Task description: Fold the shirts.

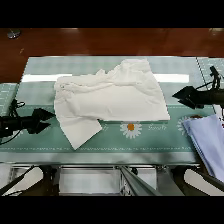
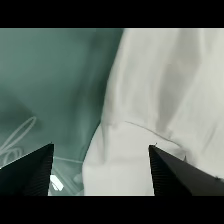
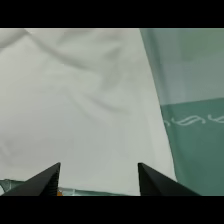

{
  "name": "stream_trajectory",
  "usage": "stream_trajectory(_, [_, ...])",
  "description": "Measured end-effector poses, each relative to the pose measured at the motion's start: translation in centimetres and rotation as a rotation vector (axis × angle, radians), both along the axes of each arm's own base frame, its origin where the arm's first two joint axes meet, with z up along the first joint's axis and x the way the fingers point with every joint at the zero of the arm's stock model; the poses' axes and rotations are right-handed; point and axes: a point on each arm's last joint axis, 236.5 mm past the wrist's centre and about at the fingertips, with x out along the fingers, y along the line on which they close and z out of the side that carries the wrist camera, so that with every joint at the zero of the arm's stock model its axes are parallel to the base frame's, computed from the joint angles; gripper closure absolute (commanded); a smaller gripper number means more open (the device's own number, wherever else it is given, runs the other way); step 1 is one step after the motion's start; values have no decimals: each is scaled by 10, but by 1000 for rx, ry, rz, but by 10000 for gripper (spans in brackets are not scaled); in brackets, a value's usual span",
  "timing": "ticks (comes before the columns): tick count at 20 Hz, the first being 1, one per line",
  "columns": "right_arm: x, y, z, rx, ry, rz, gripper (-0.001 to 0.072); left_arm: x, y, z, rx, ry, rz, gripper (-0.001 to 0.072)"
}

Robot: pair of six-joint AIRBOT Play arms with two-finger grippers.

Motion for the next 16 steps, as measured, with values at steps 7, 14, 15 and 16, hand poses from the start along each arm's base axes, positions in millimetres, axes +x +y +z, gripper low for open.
stream_trajectory(7, [-14,-1,-12,14,8,-33,148,26,-26,-5,55,-76,-13,10])
stream_trajectory(14, [-54,-38,-46,-62,177,-105,147,38,-47,-2,74,-122,-50,685])
stream_trajectory(15, [-62,-39,-53,-66,211,-110,147,39,-49,-1,77,-131,-60,685])
stream_trajectory(16, [-70,-39,-60,-65,243,-118,147,41,-50,1,81,-139,-68,685])
